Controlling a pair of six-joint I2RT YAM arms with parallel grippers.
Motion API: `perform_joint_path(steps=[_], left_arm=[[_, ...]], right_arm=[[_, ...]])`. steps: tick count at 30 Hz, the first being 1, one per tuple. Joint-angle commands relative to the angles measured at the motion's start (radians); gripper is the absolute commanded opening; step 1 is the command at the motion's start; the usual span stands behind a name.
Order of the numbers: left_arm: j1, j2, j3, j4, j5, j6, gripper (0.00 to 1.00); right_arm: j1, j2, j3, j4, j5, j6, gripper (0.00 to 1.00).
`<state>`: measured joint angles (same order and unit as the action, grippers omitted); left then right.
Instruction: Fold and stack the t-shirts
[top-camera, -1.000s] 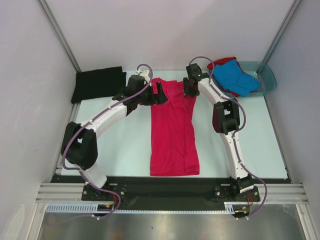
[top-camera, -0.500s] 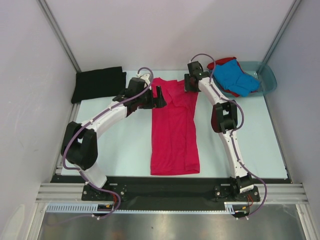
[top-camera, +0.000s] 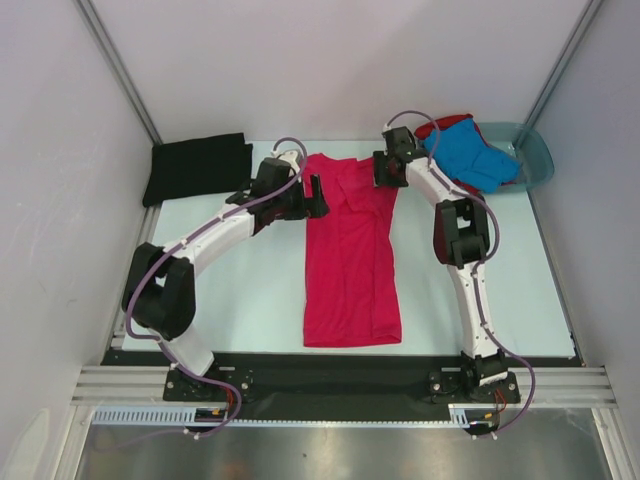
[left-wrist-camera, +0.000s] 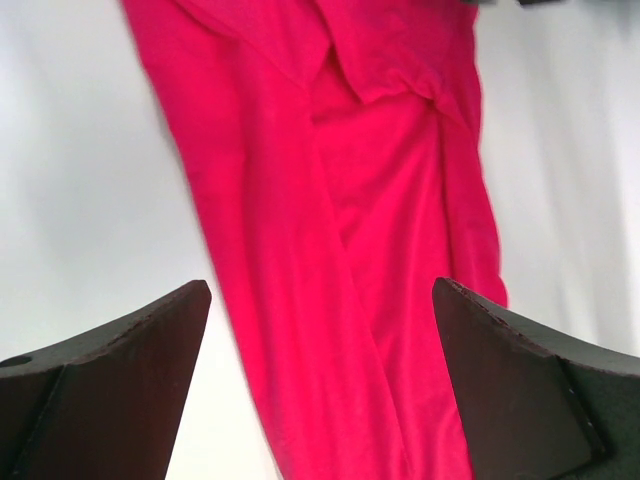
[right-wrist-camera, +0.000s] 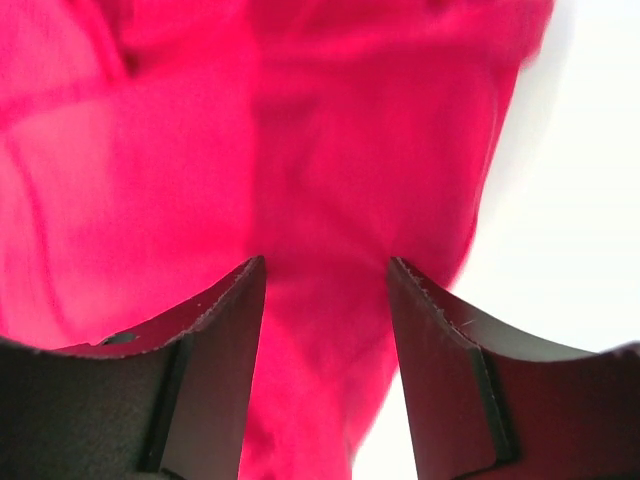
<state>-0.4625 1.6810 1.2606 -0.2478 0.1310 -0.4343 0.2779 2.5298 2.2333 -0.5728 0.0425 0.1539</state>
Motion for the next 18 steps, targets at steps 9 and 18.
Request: perform_joint_path(steps=[9, 18], left_arm=[[0.002, -0.148, -0.105, 0.036, -0.168, 0.000, 1.00], [0.001, -0.221, -0.234, 0.064, -0.091, -0.020, 1.00]], right_arm=[[-0.020, -0.218, -0.132, 0.177, -0.381, 0.111, 0.57], [-0.051, 0.130, 0.233, 0.249, -0.630, 0.286, 0.54]])
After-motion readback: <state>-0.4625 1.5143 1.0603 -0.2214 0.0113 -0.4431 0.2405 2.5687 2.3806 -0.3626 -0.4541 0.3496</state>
